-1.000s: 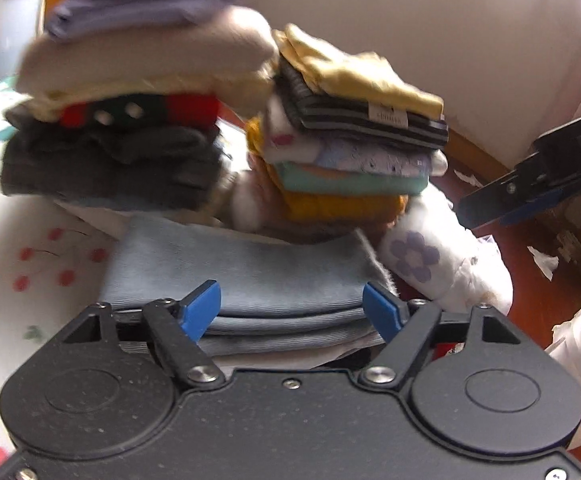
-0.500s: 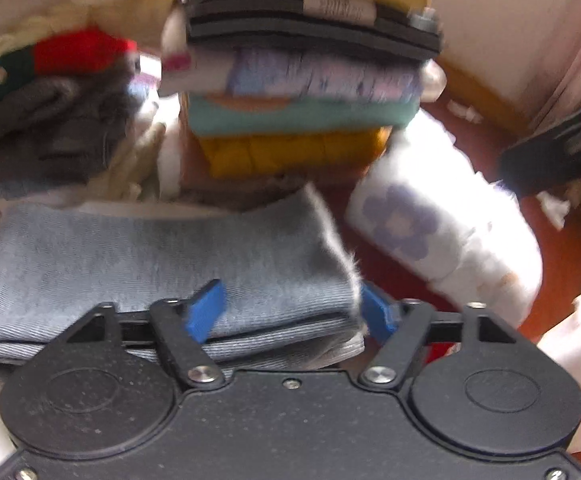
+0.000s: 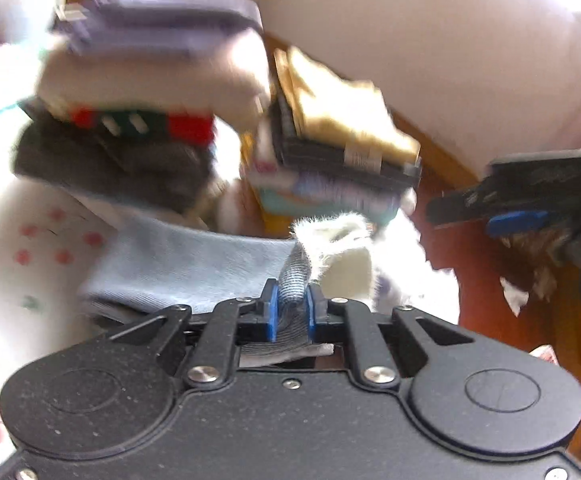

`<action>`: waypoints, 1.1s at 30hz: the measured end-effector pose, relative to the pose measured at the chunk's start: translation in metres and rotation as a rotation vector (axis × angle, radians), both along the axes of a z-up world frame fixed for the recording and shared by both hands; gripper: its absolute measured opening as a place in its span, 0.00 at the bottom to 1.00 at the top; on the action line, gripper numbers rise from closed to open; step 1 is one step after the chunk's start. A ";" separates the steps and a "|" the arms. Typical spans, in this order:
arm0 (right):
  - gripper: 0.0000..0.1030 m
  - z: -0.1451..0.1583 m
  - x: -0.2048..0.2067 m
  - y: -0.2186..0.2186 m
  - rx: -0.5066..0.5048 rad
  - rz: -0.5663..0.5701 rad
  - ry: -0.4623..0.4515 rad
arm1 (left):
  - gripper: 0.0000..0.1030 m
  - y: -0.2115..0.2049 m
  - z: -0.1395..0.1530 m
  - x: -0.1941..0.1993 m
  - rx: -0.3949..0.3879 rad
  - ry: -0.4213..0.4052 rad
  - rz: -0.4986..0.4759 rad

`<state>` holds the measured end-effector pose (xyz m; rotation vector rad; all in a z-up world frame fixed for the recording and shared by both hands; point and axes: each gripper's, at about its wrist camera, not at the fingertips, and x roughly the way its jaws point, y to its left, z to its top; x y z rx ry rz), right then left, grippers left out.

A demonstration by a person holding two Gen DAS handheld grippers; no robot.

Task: Fold clothes
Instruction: 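Grasp the grey sweatpants with the left gripper and lift them off the stack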

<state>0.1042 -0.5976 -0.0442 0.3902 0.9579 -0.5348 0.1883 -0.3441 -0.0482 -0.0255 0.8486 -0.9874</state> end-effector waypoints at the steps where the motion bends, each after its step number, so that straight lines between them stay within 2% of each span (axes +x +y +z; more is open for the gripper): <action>1: 0.97 0.008 0.000 0.004 0.004 0.002 -0.014 | 0.11 0.014 0.015 -0.002 -0.012 -0.020 0.017; 4: 0.97 0.034 -0.002 0.021 0.018 0.017 -0.068 | 0.11 0.063 0.064 -0.007 -0.054 -0.065 0.081; 7: 0.97 0.061 -0.001 0.045 0.027 0.050 -0.127 | 0.11 0.110 0.106 -0.016 -0.065 -0.124 0.141; 10: 0.98 0.086 0.001 0.078 0.033 0.112 -0.184 | 0.11 0.149 0.135 -0.030 -0.019 -0.184 0.178; 12: 0.99 0.100 0.002 0.102 0.054 0.152 -0.218 | 0.11 0.177 0.141 -0.039 0.034 -0.208 0.203; 15: 0.99 0.111 0.001 0.131 0.106 0.198 -0.247 | 0.11 0.224 0.141 -0.051 0.130 -0.227 0.265; 18: 0.99 0.115 0.002 0.154 0.129 0.237 -0.247 | 0.12 0.284 0.126 -0.055 0.213 -0.182 0.391; 20: 0.99 0.114 0.005 0.166 0.131 0.261 -0.231 | 0.17 0.323 0.112 -0.056 0.322 -0.156 0.491; 22: 0.99 0.111 0.009 0.177 0.119 0.285 -0.207 | 0.19 0.359 0.096 -0.056 0.447 -0.184 0.572; 23: 0.99 0.109 0.012 0.183 0.106 0.300 -0.192 | 0.24 0.376 0.088 -0.057 0.499 -0.181 0.608; 27: 0.99 0.096 0.023 0.211 0.051 0.378 -0.129 | 0.30 0.431 0.079 -0.045 0.512 -0.116 0.703; 28: 0.99 0.092 0.027 0.218 0.035 0.410 -0.113 | 0.35 0.437 0.078 -0.041 0.510 -0.113 0.697; 29: 0.99 0.087 0.031 0.227 0.018 0.447 -0.102 | 0.44 0.441 0.075 -0.037 0.511 -0.107 0.689; 31: 0.92 0.080 0.040 0.244 -0.027 0.522 -0.082 | 0.53 0.446 0.068 -0.028 0.511 -0.093 0.673; 33: 0.86 0.070 0.049 0.261 -0.077 0.603 -0.058 | 0.53 0.447 0.048 -0.025 0.544 -0.085 0.603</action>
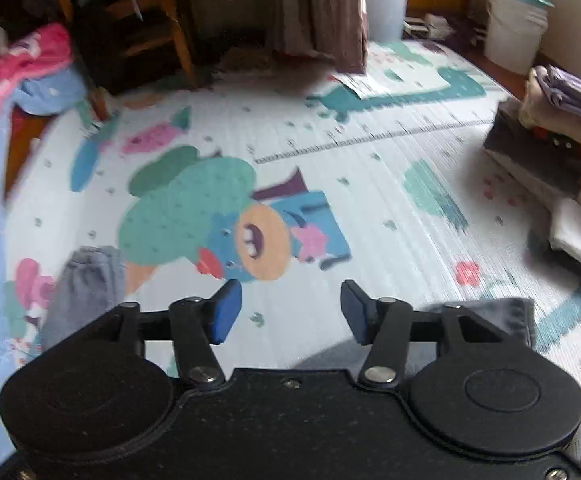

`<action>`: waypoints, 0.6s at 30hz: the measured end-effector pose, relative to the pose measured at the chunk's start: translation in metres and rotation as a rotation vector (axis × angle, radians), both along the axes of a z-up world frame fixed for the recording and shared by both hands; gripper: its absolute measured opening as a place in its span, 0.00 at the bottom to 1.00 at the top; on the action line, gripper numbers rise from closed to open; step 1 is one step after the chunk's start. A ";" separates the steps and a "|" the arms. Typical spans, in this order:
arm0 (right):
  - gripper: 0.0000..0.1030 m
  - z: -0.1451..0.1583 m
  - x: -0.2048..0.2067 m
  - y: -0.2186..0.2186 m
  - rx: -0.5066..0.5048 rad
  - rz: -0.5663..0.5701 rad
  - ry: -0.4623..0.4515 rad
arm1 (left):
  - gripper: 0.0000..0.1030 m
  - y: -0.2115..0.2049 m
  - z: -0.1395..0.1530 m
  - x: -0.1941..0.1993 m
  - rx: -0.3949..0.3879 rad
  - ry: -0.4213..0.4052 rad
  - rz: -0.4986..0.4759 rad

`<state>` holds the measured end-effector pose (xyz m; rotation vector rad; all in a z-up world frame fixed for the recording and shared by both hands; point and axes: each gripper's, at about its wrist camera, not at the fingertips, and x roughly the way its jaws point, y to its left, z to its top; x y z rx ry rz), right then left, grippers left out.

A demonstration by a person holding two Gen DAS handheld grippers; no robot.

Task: Fold clothes
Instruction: 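Grasp the grey sweatpants with the left gripper and lift them off the stack, then lay the sweatpants on the mat while the right gripper grasps a leg cuff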

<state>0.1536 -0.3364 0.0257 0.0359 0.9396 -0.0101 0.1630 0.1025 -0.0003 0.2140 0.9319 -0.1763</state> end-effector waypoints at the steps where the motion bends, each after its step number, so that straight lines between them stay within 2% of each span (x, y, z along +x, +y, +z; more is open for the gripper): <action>1: 0.82 -0.006 0.004 0.008 -0.022 0.037 0.013 | 0.53 0.000 -0.010 0.001 0.014 0.018 -0.033; 2: 0.79 -0.014 0.008 0.014 -0.036 0.075 0.035 | 0.53 0.000 -0.021 0.002 0.029 0.037 -0.065; 4: 0.67 -0.031 0.013 0.028 -0.063 0.166 0.082 | 0.53 0.000 -0.041 0.004 0.058 0.073 -0.130; 8: 0.65 -0.072 0.020 0.057 -0.177 0.366 0.149 | 0.53 0.000 -0.083 0.008 0.115 0.147 -0.261; 13: 0.65 -0.135 0.033 0.074 -0.269 0.531 0.226 | 0.53 0.001 -0.130 0.011 0.177 0.225 -0.407; 17: 0.65 -0.179 0.039 0.070 -0.212 0.593 0.263 | 0.53 0.004 -0.151 0.009 0.190 0.240 -0.466; 18: 0.65 -0.187 0.038 0.071 -0.209 0.614 0.270 | 0.53 0.006 -0.154 0.009 0.169 0.239 -0.473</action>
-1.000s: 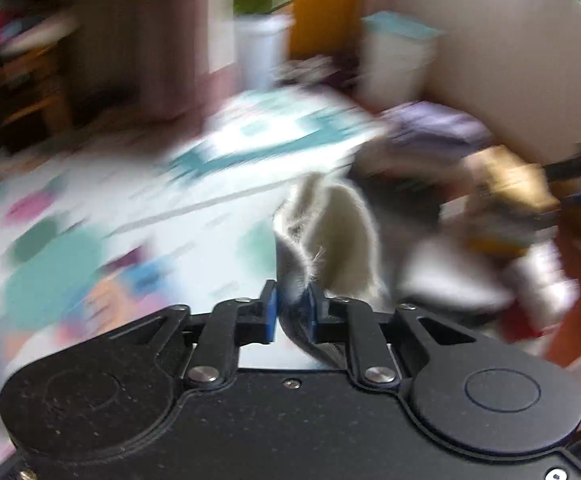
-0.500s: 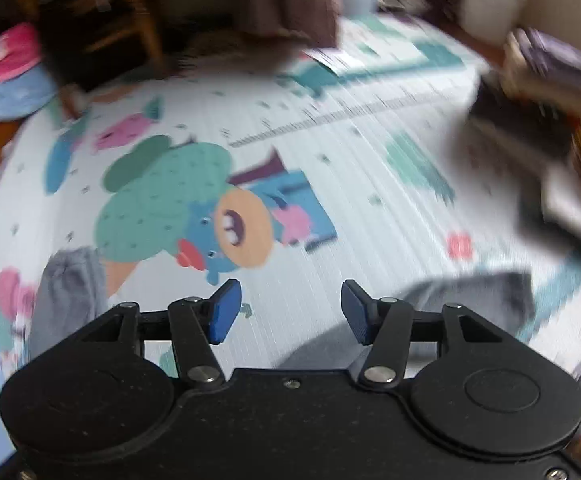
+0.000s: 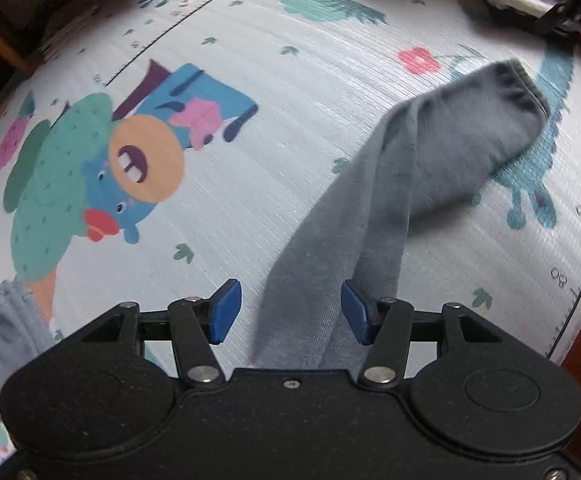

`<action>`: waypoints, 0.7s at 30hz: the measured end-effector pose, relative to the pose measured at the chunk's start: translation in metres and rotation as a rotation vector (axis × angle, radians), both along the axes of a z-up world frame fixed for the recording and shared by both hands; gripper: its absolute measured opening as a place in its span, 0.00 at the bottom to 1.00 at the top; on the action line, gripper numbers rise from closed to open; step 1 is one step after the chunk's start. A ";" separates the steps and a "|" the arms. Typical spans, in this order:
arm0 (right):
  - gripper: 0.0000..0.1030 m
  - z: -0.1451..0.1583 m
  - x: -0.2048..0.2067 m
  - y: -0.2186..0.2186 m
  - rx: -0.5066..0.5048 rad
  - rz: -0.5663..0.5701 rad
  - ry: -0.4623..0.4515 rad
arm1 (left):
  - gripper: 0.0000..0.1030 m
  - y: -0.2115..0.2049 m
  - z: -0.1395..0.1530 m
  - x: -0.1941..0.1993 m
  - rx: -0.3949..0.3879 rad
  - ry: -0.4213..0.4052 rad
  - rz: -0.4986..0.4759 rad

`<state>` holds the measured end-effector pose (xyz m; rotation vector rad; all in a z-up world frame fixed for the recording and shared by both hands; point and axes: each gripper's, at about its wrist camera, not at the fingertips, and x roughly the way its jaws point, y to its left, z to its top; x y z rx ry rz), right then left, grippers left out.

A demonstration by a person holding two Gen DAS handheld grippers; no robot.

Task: Fold clothes
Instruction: 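Lay the sweatpants on the mat while the right gripper grasps a leg cuff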

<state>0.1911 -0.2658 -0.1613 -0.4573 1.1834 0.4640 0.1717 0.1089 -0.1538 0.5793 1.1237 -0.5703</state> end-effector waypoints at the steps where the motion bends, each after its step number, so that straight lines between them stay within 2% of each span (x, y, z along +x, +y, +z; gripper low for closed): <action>1: 0.65 -0.008 -0.002 0.000 0.002 0.017 0.010 | 0.53 0.003 -0.003 -0.001 -0.024 0.004 -0.004; 4: 0.65 -0.034 -0.002 -0.005 0.002 0.025 0.043 | 0.53 0.007 -0.017 0.000 -0.052 0.029 -0.016; 8: 0.67 -0.058 0.005 -0.009 0.056 -0.015 0.092 | 0.53 0.008 -0.035 -0.004 -0.041 0.059 -0.041; 11: 0.77 -0.071 0.005 -0.005 0.067 -0.011 0.117 | 0.53 0.004 -0.048 -0.006 -0.008 0.070 -0.067; 13: 0.78 -0.080 0.006 -0.002 0.061 -0.010 0.135 | 0.52 0.000 -0.055 -0.007 0.015 0.071 -0.099; 14: 0.76 -0.084 0.006 -0.001 0.057 -0.010 0.144 | 0.47 -0.001 -0.058 -0.006 0.024 0.076 -0.106; 15: 0.67 -0.087 0.005 0.000 0.054 -0.008 0.147 | 0.39 0.000 -0.057 -0.003 0.029 0.055 -0.090; 16: 0.52 -0.088 0.004 0.001 0.053 -0.006 0.147 | 0.21 0.001 -0.054 0.000 0.035 0.032 -0.071; 17: 0.52 -0.089 0.002 0.002 0.052 -0.004 0.146 | 0.12 0.002 -0.052 0.002 0.040 0.008 -0.052; 19: 0.41 -0.092 0.000 0.003 0.049 0.000 0.145 | 0.06 0.005 -0.047 0.008 0.052 -0.039 -0.014; 20: 0.39 -0.090 -0.003 0.004 0.044 0.015 0.128 | 0.05 0.006 -0.045 0.010 0.057 -0.063 0.005; 21: 0.30 -0.086 -0.005 0.005 0.042 0.035 0.098 | 0.05 0.008 -0.042 0.013 0.063 -0.086 0.024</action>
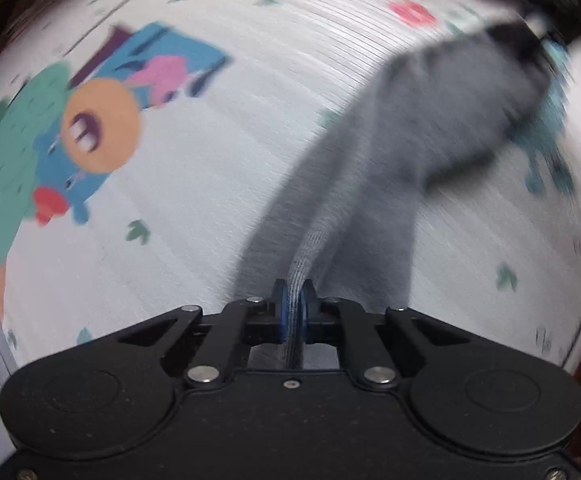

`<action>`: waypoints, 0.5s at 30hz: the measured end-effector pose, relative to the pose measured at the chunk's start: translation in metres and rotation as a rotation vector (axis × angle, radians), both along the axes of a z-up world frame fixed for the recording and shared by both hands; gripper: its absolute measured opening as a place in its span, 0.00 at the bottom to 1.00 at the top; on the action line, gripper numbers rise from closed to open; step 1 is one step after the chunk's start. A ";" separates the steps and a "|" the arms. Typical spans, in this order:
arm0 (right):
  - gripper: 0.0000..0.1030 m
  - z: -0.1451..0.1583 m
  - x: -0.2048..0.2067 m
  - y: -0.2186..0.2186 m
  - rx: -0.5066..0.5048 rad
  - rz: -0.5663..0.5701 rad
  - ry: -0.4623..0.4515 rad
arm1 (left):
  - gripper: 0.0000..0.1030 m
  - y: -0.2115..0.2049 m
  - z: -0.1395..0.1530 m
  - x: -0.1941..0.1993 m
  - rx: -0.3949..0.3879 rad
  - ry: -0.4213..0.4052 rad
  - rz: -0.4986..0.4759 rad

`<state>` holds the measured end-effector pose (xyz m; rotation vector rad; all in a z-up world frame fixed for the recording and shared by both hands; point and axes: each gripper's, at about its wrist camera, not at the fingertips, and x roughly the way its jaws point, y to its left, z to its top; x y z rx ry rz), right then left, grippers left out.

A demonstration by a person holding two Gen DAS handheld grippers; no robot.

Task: Fold clothes
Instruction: 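Lay the sweatpants on the mat while the right gripper grasps a leg cuff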

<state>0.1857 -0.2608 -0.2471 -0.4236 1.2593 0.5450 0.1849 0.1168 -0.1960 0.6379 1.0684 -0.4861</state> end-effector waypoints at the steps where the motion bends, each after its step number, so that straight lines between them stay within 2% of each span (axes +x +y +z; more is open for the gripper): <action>1: 0.23 0.005 -0.003 0.000 0.002 0.016 -0.033 | 0.05 0.001 0.002 0.003 0.005 -0.024 0.018; 3: 0.22 0.017 -0.009 0.002 -0.002 0.062 -0.110 | 0.10 0.004 0.007 0.008 0.015 -0.072 0.055; 4: 0.21 0.023 -0.014 0.005 -0.015 0.102 -0.161 | 0.23 0.005 0.010 0.011 0.020 -0.097 0.074; 5: 0.21 0.028 -0.019 0.009 -0.033 0.146 -0.209 | 0.46 0.007 0.012 0.014 0.025 -0.121 0.092; 6: 0.21 0.032 -0.023 0.011 -0.055 0.190 -0.251 | 0.52 0.008 0.014 0.016 0.030 -0.145 0.111; 7: 0.21 0.034 -0.028 0.014 -0.077 0.235 -0.286 | 0.55 0.009 0.017 0.019 0.035 -0.169 0.129; 8: 0.21 0.035 -0.032 0.015 -0.094 0.273 -0.311 | 0.55 0.005 0.025 0.014 0.018 -0.199 0.086; 9: 0.21 0.036 -0.036 0.016 -0.110 0.305 -0.331 | 0.55 0.001 0.031 0.006 -0.027 -0.186 0.041; 11: 0.21 0.035 -0.046 0.018 -0.143 0.381 -0.361 | 0.55 -0.008 0.041 -0.008 -0.123 -0.147 -0.047; 13: 0.21 0.034 -0.054 0.019 -0.155 0.433 -0.366 | 0.56 -0.018 0.033 -0.026 -0.163 -0.054 -0.129; 15: 0.21 0.033 -0.058 0.020 -0.158 0.466 -0.359 | 0.56 -0.028 0.015 -0.046 -0.131 0.005 -0.210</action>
